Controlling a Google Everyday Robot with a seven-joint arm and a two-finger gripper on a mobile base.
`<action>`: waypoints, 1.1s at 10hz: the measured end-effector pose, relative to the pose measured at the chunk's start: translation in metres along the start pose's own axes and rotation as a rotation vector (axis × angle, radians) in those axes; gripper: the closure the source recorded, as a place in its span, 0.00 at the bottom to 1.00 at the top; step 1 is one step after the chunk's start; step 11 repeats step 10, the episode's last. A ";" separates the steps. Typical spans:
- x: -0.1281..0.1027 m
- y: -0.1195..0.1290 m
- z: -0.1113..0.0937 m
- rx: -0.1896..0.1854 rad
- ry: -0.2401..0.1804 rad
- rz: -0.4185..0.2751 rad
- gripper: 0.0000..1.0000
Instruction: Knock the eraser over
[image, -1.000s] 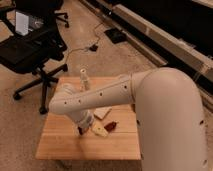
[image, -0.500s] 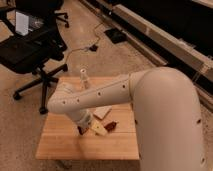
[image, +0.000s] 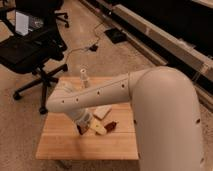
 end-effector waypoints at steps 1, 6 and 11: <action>0.001 -0.001 -0.001 0.001 0.001 -0.001 0.20; -0.012 -0.021 -0.026 0.021 0.054 -0.096 0.20; -0.009 -0.021 -0.027 0.032 0.053 -0.089 0.20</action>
